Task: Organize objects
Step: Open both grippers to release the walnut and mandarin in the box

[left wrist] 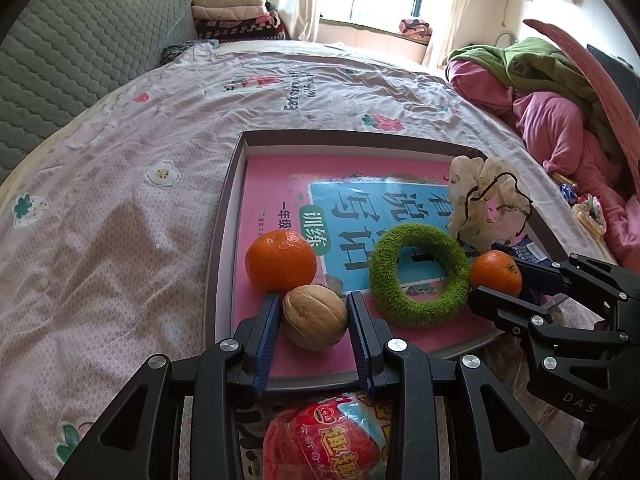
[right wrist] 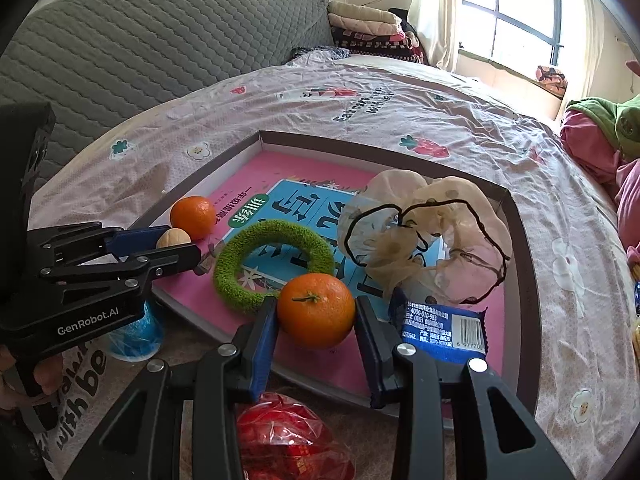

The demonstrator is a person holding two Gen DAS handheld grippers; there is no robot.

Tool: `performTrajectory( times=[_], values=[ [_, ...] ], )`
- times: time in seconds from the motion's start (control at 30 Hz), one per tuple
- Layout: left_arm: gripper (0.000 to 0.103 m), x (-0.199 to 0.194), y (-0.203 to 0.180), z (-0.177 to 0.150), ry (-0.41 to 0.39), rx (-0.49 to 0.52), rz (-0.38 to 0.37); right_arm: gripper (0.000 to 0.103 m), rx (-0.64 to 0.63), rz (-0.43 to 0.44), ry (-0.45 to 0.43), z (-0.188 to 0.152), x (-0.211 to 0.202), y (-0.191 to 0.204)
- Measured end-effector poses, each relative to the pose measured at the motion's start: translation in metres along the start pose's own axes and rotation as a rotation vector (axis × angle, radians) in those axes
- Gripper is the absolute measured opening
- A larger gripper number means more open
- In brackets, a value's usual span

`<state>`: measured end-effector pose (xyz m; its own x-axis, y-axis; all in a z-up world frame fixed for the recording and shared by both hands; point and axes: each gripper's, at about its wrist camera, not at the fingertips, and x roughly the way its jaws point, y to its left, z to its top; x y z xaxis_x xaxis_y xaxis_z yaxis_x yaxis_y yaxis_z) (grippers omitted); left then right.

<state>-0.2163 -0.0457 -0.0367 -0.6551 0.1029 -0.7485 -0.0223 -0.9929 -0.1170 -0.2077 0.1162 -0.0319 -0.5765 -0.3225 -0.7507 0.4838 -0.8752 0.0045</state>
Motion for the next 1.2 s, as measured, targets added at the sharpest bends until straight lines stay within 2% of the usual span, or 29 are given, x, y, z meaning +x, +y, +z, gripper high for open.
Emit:
performTrajectory(
  times=[0.2, 0.57, 0.9, 1.0, 1.2],
  values=[
    [0.034, 0.000, 0.001, 0.000, -0.004, -0.009, 0.002, 0.039, 0.022, -0.014, 0.003, 0.000, 0.002, 0.000],
    [0.034, -0.002, 0.003, -0.001, -0.010, -0.021, 0.010, 0.039, -0.016, -0.056, -0.004, 0.000, -0.001, 0.008],
    [0.034, -0.005, 0.004, -0.002, -0.009, -0.025, 0.016, 0.039, -0.017, -0.055, -0.006, 0.000, -0.003, 0.008],
    [0.034, -0.005, 0.005, -0.001, -0.002, -0.028, 0.023, 0.044, -0.017, -0.058, -0.013, -0.001, -0.004, 0.008],
    [0.034, -0.007, 0.009, -0.001, -0.004, -0.046, 0.026, 0.046, -0.011, -0.057, -0.033, 0.001, -0.010, 0.007]
  ],
)
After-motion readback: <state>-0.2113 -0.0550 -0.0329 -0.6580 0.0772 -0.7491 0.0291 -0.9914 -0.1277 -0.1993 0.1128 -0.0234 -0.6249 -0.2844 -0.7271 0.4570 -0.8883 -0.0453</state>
